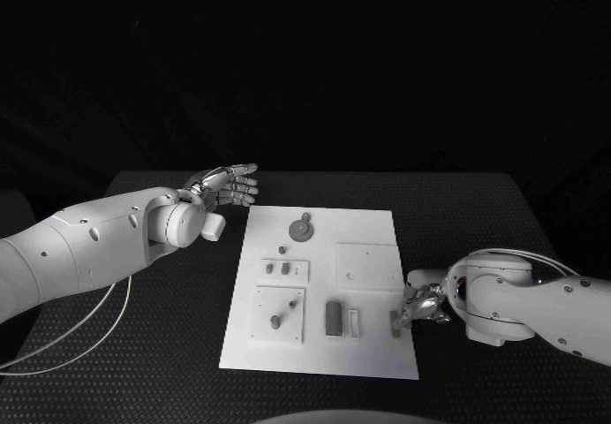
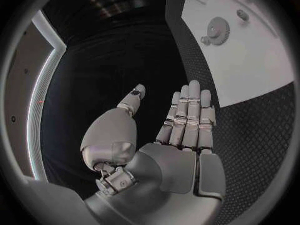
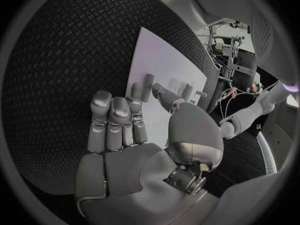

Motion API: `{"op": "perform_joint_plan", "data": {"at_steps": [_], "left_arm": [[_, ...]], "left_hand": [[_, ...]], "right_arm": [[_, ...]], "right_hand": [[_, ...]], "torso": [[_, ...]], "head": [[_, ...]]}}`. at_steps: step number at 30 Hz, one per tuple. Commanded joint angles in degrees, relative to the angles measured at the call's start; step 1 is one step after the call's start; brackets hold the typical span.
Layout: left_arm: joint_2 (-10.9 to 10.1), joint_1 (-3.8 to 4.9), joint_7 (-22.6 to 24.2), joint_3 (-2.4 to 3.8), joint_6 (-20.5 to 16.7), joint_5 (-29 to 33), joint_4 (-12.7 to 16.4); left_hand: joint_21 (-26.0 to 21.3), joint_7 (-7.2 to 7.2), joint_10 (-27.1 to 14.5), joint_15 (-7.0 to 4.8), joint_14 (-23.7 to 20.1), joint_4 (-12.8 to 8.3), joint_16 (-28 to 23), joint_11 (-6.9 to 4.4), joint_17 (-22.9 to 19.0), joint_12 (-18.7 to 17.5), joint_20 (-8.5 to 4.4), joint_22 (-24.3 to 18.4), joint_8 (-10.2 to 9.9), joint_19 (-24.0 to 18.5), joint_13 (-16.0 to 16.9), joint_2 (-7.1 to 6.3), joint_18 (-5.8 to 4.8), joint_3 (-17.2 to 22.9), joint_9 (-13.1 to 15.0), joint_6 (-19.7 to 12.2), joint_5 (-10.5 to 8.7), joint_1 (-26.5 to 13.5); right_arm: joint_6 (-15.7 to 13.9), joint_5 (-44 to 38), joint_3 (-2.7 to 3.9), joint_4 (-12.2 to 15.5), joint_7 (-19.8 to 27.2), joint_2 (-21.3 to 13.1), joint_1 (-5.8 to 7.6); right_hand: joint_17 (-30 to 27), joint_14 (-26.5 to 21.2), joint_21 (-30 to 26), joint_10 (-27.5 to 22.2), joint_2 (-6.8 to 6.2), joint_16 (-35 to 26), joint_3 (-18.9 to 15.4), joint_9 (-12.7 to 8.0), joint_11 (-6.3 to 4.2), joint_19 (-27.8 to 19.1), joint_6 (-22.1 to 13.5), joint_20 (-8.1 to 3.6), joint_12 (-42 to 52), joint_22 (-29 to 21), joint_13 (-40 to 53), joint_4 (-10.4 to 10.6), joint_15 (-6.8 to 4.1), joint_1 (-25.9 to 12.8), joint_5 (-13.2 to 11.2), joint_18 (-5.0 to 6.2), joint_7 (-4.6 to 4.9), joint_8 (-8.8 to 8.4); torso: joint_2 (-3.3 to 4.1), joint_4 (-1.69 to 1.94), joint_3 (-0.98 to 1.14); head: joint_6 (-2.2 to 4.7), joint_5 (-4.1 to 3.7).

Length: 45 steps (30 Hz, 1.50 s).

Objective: Assemble the parts on the task board

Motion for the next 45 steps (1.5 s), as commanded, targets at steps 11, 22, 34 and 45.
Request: {"op": "perform_joint_plan", "data": {"at_steps": [11, 22, 34, 45], "left_arm": [[-0.03, 0.06, 0.3, 0.03, 1.12, -0.28, 0.24], [-0.21, 0.06, 0.12, 0.03, 1.2, -0.31, 0.33], [-0.27, 0.06, -0.07, 0.03, 1.33, -0.46, 0.37], [-0.3, 0.06, -0.1, 0.03, 1.29, -0.52, 0.41]], "left_hand": [[-0.36, 0.02, -0.25, 0.04, -0.24, 0.15, -0.36, -0.19, 0.11, 0.21, -0.06, 0.09, 0.25, -0.35, -0.1, 0.12, 0.61, 0.23, -0.1, -0.22, -0.35, -0.68], [-0.38, 0.04, -0.28, 0.05, -0.26, 0.17, -0.4, -0.17, 0.14, 0.21, -0.05, 0.12, 0.24, -0.37, -0.11, 0.11, 0.6, 0.22, -0.13, -0.26, -0.38, -0.75], [-0.41, 0.07, -0.29, 0.05, -0.26, 0.16, -0.42, -0.14, 0.2, 0.21, -0.05, 0.16, 0.22, -0.39, -0.12, 0.05, 0.6, 0.2, -0.17, -0.34, -0.51, -0.79], [-0.43, 0.09, -0.29, 0.05, -0.25, 0.13, -0.44, -0.13, 0.25, 0.22, -0.06, 0.19, 0.21, -0.4, -0.13, 0.02, 0.61, 0.2, -0.2, -0.41, -0.65, -0.78]], "right_arm": [[-0.87, -4.81, -0.06, -1.01, -1.53, 2.2, -1.64], [-3.03, -10.39, -0.07, -1.23, -1.04, 3.72, -3.1], [-1.97, -12.39, -0.11, -0.07, -0.09, 4.35, -3.31], [-5.22, -12.16, -0.11, 0.21, 0.69, 4.45, -3.42]], "right_hand": [[0.16, -0.05, 0.11, -0.41, -1.99, -0.24, 1.61, 0.47, 0.42, -0.3, -1.09, -0.24, -0.44, -0.14, 0.16, 4.14, 0.11, -2.56, -0.33, 0.76, 0.3, -0.64], [0.24, -0.01, 0.18, -0.47, -2.32, -0.32, 3.43, -0.13, 1.35, -0.33, -4.05, -0.59, -0.28, -0.24, 0.35, 4.03, 0.6, -0.56, -0.33, 0.76, 1.32, -2.53], [0.4, -0.14, 0.33, -0.51, 0.61, -0.65, 9.58, -1.66, 2.35, -1.03, -5.06, -0.07, -0.15, -0.11, 0.35, -6.03, 1.64, 10.38, -0.08, 0.66, 2.3, -3.93], [0.42, 0.17, 0.41, -0.11, 1.32, -0.82, 10.67, -3.29, 2.84, -0.81, -5.57, 0.61, -0.08, -0.27, 0.12, -6.69, 2.1, 9.73, 0.62, 0.76, 2.81, -4.88]], "torso": [[0.06, 0.04, 0.01], [0.07, 0.01, 0.03], [0.03, -0.01, 0.02], [0.01, 0.04, 0.0]], "head": [[-0.41, 0.24], [-0.71, 0.64], [-0.85, 0.66], [-0.75, 0.65]]}}
